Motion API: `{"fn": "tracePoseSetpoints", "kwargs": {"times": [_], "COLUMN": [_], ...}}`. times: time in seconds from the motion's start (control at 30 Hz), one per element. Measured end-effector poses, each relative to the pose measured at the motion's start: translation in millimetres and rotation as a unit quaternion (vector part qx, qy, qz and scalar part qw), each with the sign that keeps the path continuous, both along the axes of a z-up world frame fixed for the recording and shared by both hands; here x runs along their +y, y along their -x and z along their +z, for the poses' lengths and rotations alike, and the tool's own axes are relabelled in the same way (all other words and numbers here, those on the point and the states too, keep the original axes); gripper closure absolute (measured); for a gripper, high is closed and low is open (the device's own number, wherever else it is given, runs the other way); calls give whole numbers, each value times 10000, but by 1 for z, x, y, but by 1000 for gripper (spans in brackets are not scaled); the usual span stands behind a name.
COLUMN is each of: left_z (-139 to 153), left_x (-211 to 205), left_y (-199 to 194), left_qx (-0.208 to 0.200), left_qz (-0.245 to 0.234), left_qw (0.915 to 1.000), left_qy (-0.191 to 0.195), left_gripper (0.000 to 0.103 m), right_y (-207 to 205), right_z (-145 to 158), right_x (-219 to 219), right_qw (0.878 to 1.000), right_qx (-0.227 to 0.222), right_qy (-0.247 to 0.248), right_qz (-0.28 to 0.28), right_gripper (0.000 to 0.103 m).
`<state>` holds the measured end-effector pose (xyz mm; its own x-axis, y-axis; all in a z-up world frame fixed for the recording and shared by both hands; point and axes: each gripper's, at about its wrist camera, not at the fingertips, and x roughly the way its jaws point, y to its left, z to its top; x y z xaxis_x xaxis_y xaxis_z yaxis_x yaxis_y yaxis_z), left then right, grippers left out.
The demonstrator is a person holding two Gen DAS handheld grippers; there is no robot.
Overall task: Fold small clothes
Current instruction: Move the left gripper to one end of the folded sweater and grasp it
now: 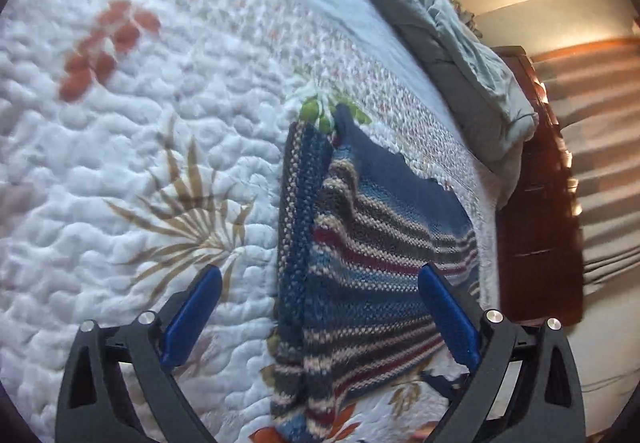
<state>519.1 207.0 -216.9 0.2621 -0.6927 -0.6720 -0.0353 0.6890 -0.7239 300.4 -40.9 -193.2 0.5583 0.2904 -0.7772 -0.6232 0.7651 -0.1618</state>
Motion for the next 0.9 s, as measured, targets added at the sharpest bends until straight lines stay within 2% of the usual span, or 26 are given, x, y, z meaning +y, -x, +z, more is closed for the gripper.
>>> {"fn": "tracePoseSetpoints", "kwargs": {"times": [0.13,0.3,0.5,0.63,0.8,0.9], "left_z": [-15,-22,-25,-26,-16,-23], "left_x": [-15,-35,-47,-42,-30,-28], "left_y": [-20,-37,-57,-64,-60,-55], "left_qx": [112,89,107,148,-17,193], "left_qz": [-196,-413,-469,-498,-543,-701], "left_qw": [9997,9989,9983,9979,9958,9956], "left_qy": [-50,-188,-325,-383,-738,-598], "left_gripper": [4,4,4,4,4,4], "right_y": [-10,-14,-19,-22,-7,1], "right_z": [-6,-12,-17,-17,-17,-21], "right_x": [17,38,47,43,40,41], "right_qw": [9996,9980,9974,9977,9957,9943], "right_qx": [7,-229,-258,-234,-437,-494], "right_qy": [255,505,553,532,683,772], "right_qz": [78,291,372,340,455,537], "right_gripper": [12,12,12,12,12,12]}}
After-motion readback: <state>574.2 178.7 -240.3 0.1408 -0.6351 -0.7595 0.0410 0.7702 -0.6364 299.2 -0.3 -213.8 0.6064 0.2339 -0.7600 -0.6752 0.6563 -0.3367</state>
